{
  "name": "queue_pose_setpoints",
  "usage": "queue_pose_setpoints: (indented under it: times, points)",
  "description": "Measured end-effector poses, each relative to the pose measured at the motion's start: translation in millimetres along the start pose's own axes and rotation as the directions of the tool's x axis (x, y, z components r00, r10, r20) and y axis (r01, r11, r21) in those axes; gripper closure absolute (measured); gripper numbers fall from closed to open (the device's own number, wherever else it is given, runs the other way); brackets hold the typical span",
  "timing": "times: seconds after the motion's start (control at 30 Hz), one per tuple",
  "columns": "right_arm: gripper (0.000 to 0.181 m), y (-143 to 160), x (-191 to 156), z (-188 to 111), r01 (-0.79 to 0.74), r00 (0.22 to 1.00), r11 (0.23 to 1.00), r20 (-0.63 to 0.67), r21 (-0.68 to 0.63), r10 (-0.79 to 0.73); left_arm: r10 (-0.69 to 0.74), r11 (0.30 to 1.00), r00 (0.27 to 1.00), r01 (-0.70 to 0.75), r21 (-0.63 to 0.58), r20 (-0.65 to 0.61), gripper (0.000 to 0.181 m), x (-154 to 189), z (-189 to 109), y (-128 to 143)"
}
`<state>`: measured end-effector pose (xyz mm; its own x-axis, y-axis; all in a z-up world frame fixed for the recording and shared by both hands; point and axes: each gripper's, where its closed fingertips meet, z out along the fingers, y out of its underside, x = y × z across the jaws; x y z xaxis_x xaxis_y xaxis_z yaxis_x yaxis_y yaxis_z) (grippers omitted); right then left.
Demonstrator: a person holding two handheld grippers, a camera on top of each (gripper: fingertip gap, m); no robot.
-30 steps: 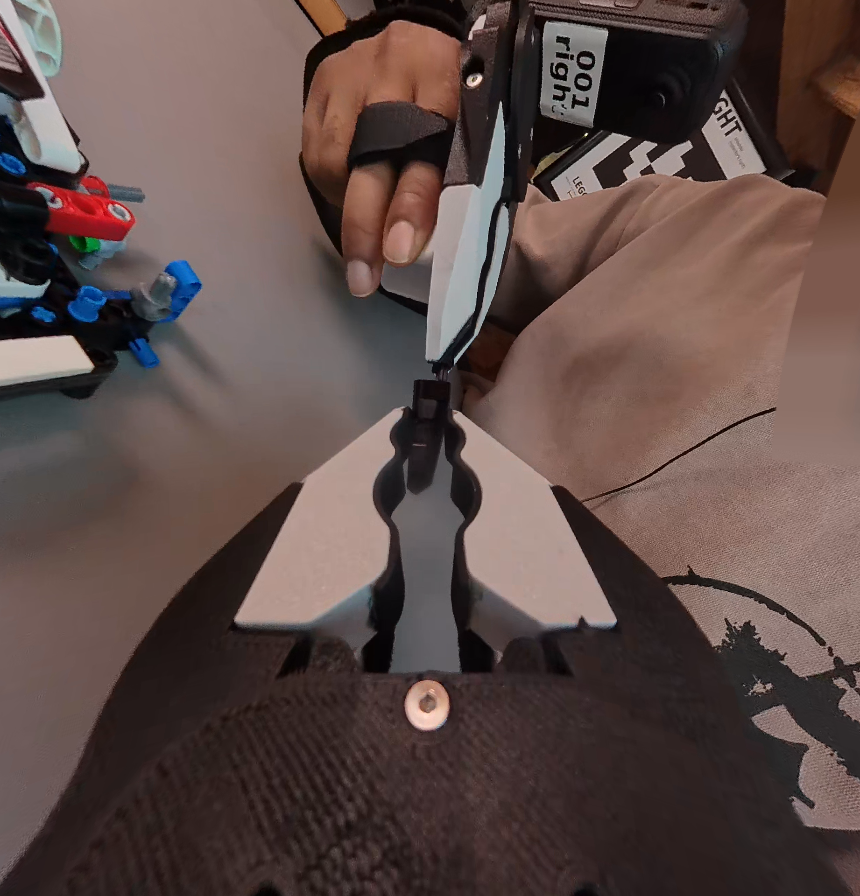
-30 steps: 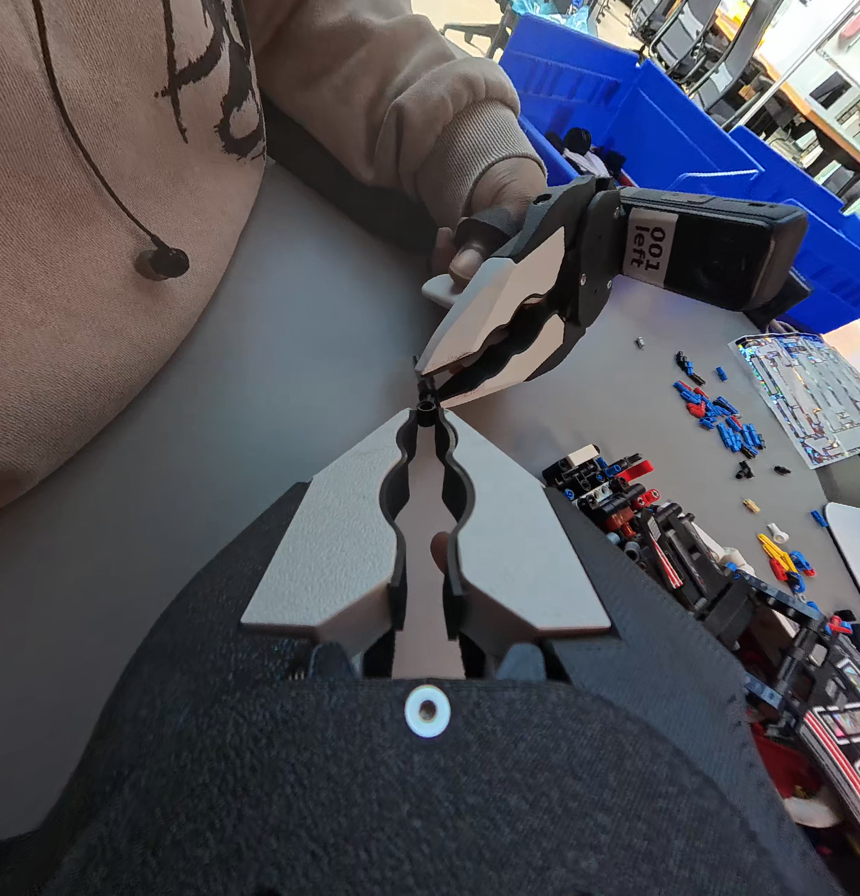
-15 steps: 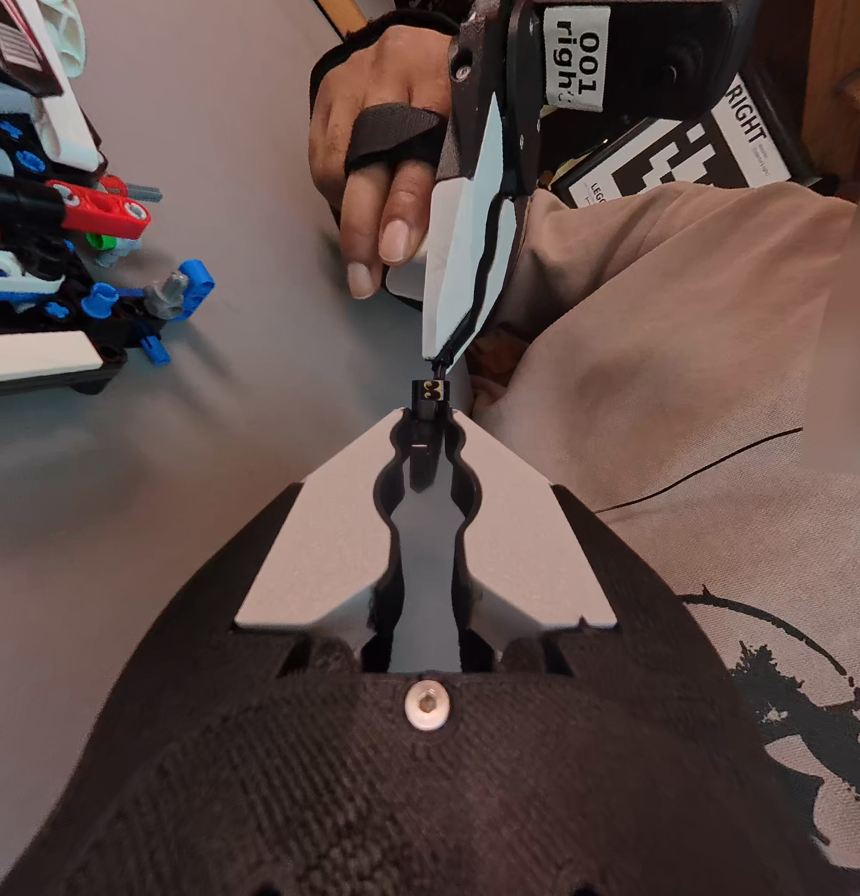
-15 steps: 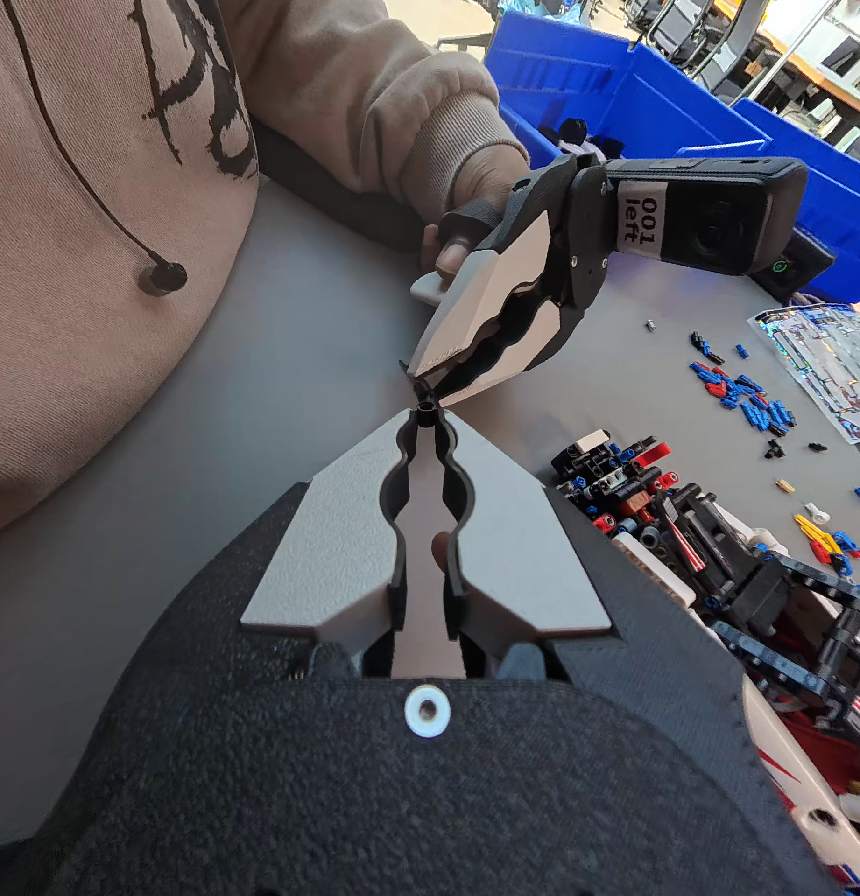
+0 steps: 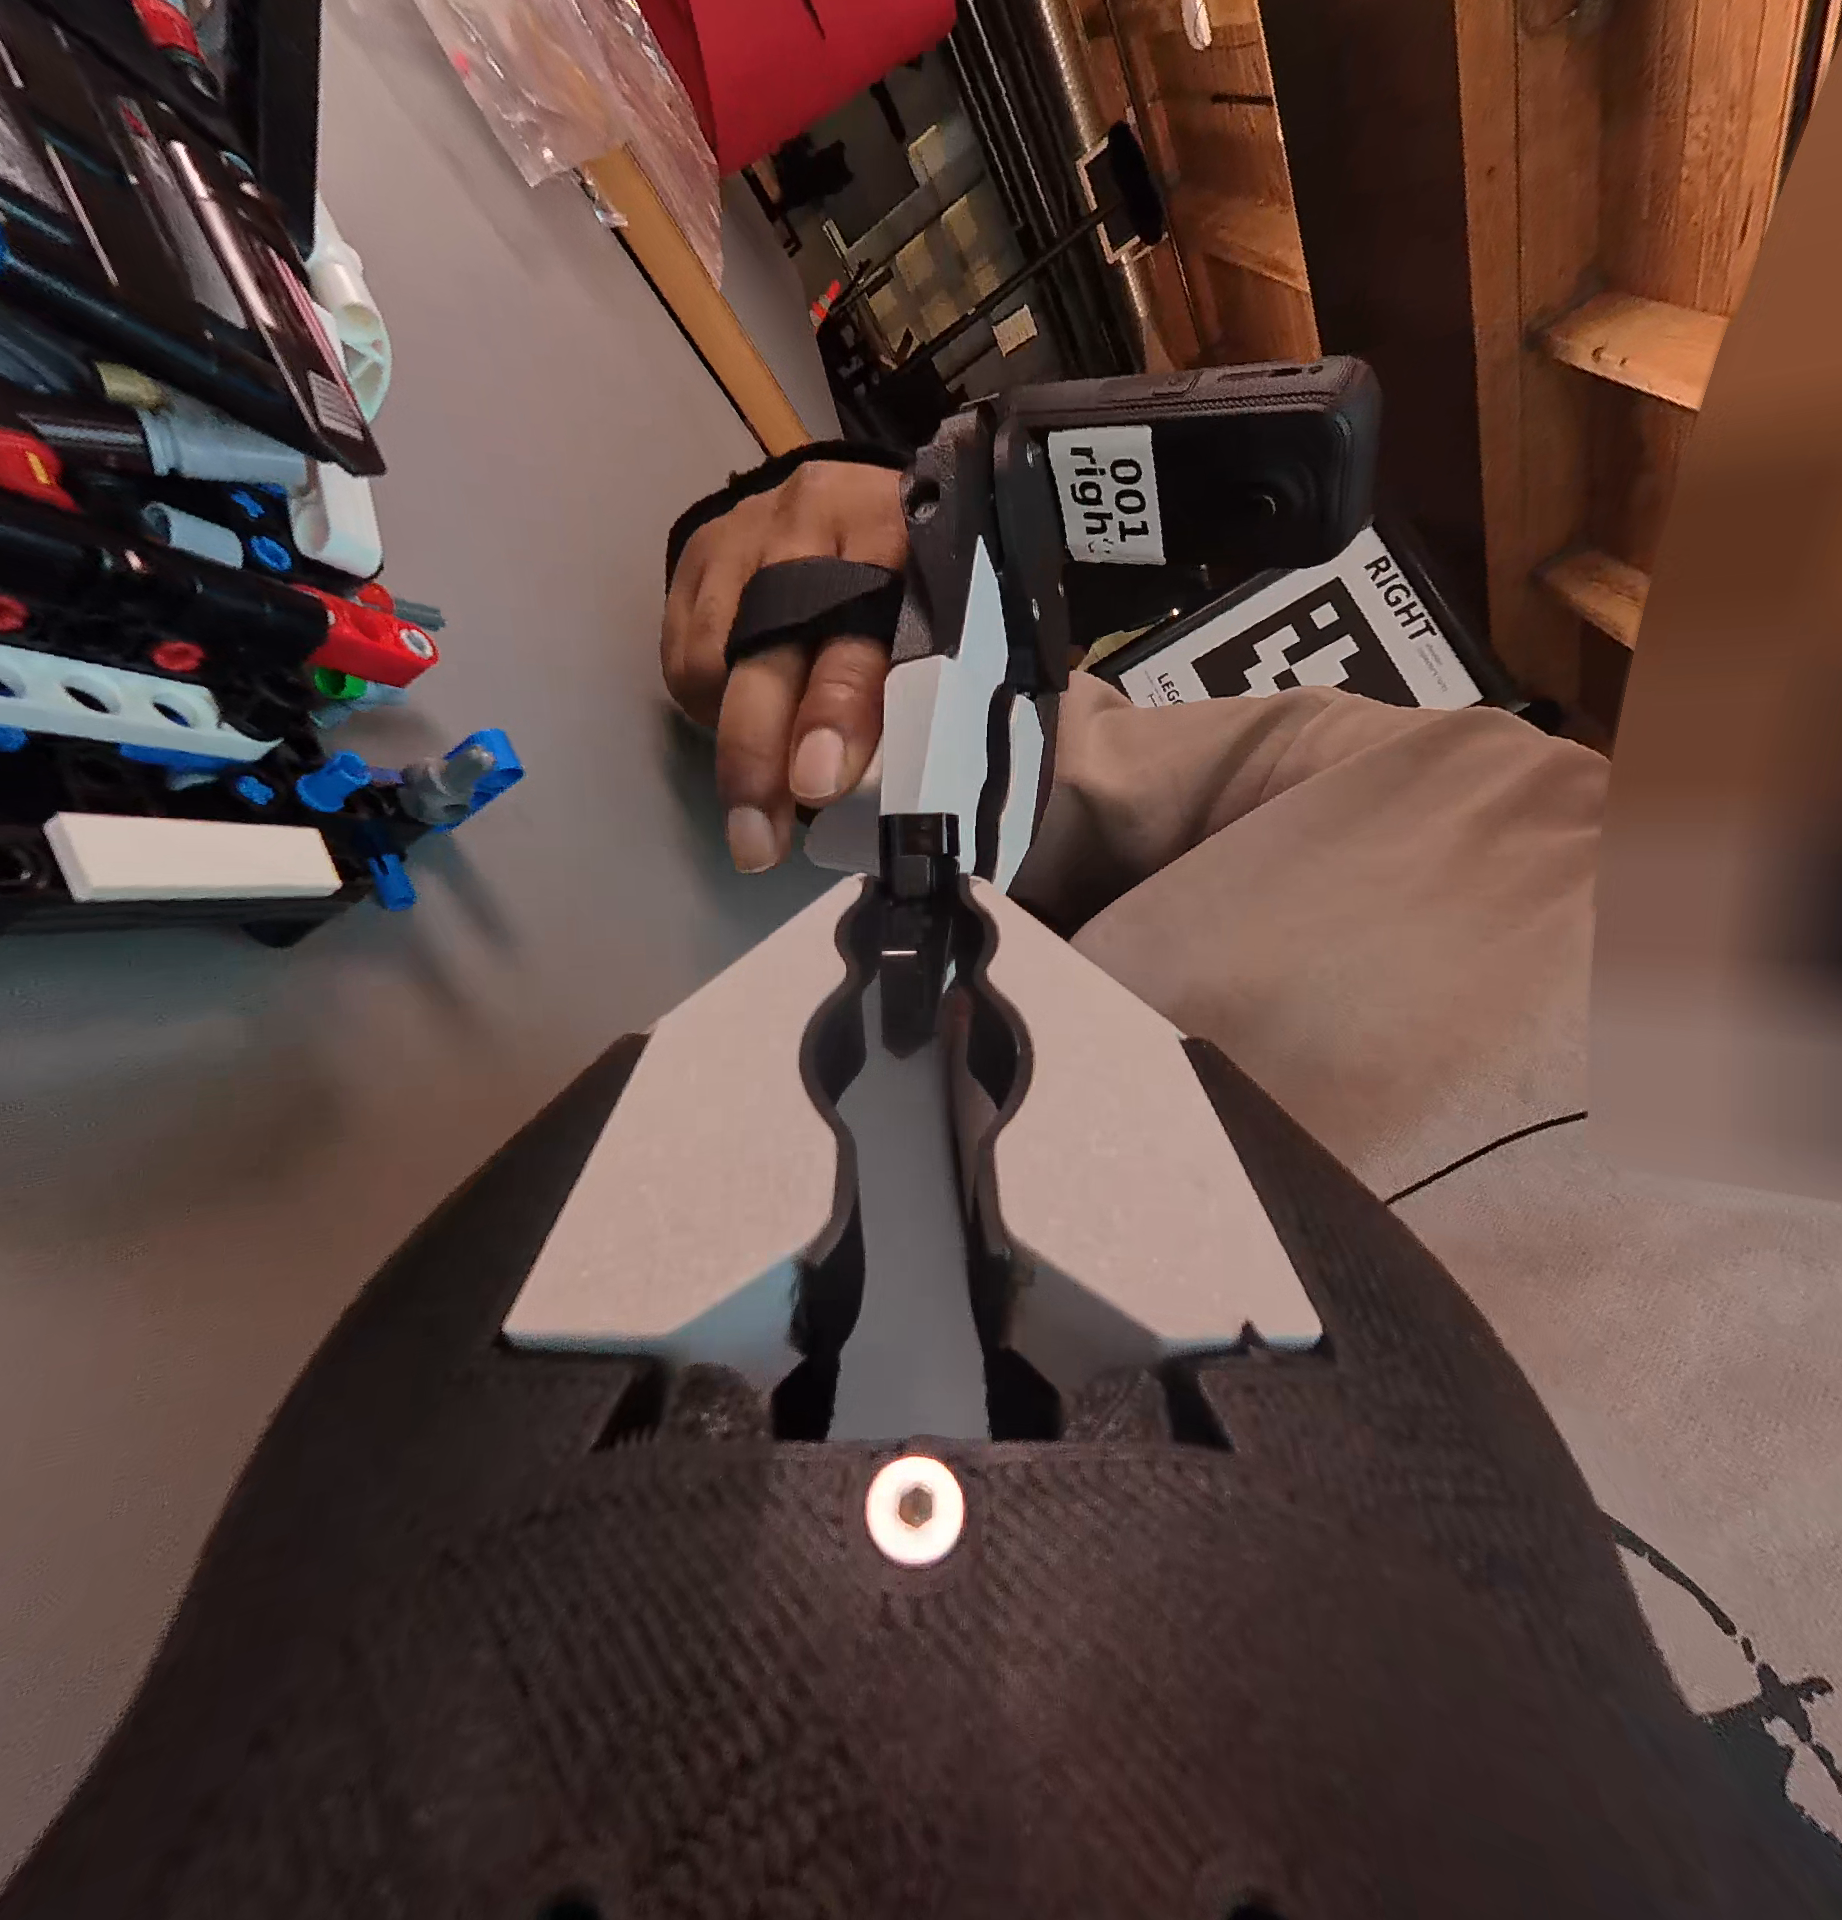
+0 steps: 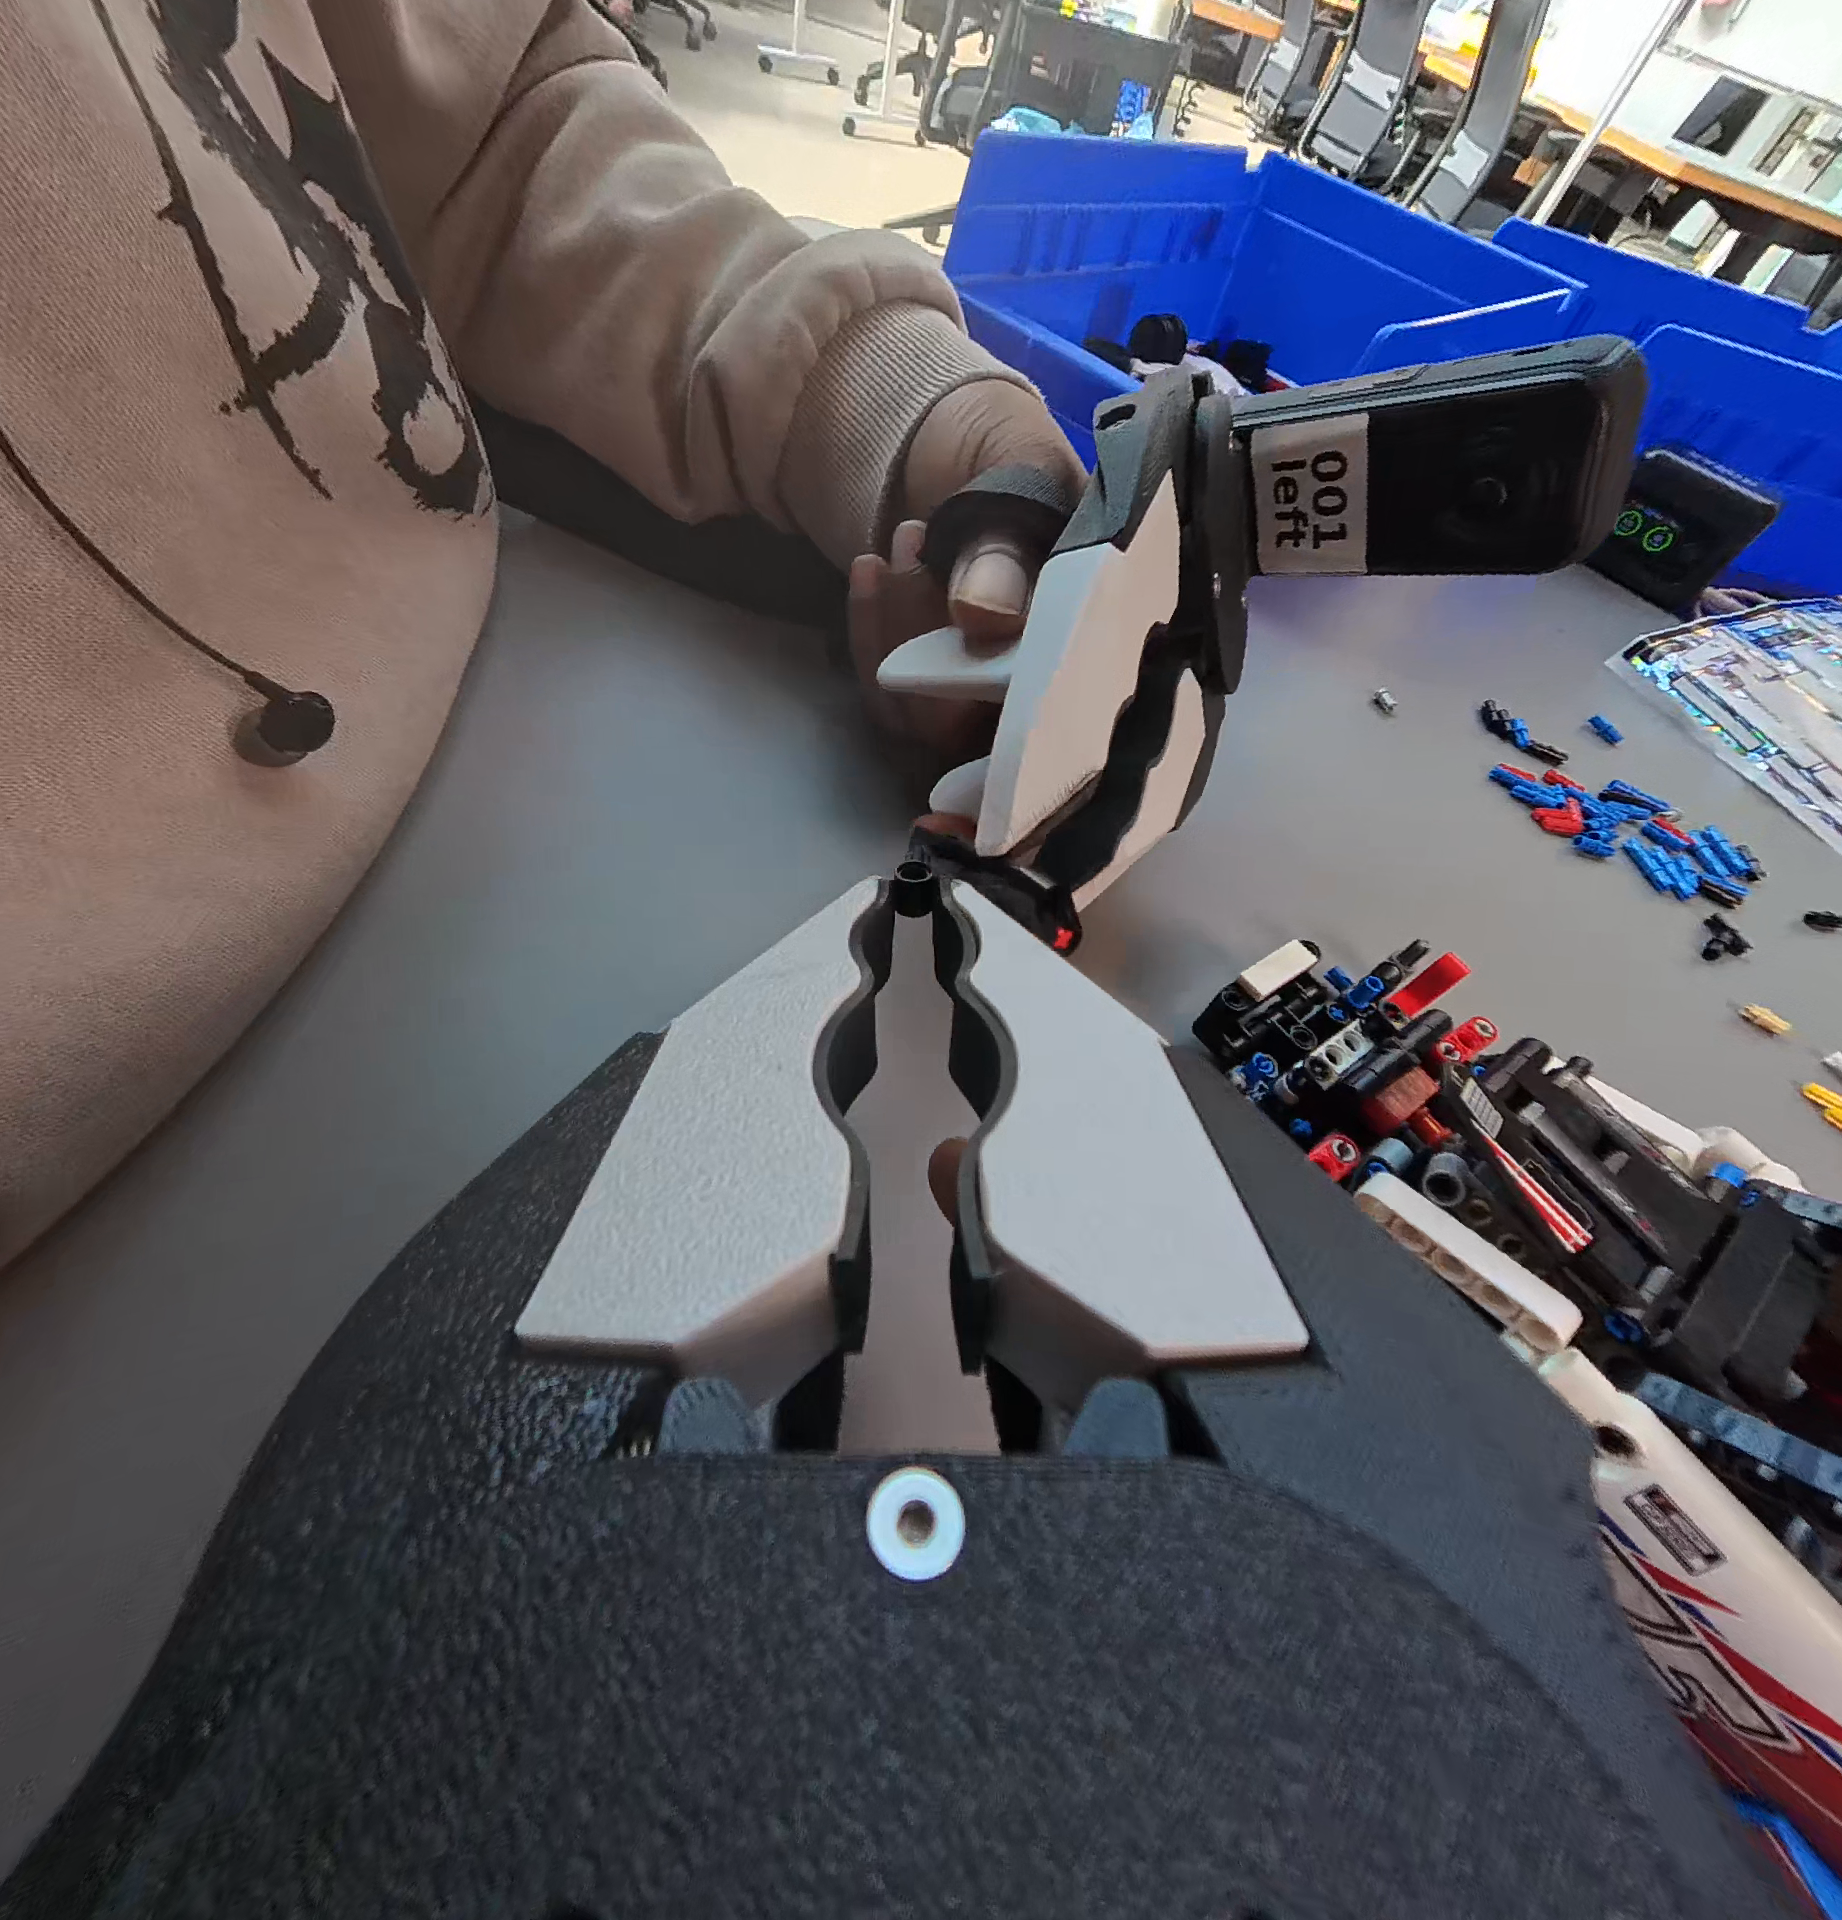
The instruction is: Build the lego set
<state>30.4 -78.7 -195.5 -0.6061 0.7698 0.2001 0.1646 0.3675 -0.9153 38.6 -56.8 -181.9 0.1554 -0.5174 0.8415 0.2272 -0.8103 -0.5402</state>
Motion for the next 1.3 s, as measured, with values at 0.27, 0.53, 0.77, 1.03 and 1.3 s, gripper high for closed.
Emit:
queue_pose_setpoints:
  times: [0.27,0.53,0.77,1.03,1.3]
  points:
    - [0.176,-3.8,3.2,2.6,0.124,0.99,0.992,-0.069,0.022,-0.122,0.161,0.987,0.984,-0.159,-0.029,0.073,0.17,10.7,4.6,-7.3]
    - [0.176,-16.9,10.6,5.1,-0.052,0.995,0.993,-0.077,0.11,0.06,0.489,0.872,0.83,-0.454,-0.186,0.269,0.169,18.9,10.6,-21.6]
    - [0.175,-24.6,20.4,7.1,-0.255,0.962,0.95,-0.052,0.181,0.268,0.694,0.72,0.627,-0.589,-0.367,0.353,0.169,20.1,14.5,-28.5]
    - [0.177,-28.7,24.0,1.4,-0.309,0.946,0.925,-0.032,0.223,0.323,0.755,0.656,0.537,-0.629,-0.418,0.377,0.168,17.6,16.6,-32.8]
    - [0.177,-29.7,23.0,1.3,-0.294,0.951,0.929,-0.031,0.226,0.308,0.764,0.645,0.52,-0.635,-0.425,0.383,0.165,15.0,14.0,-31.6]
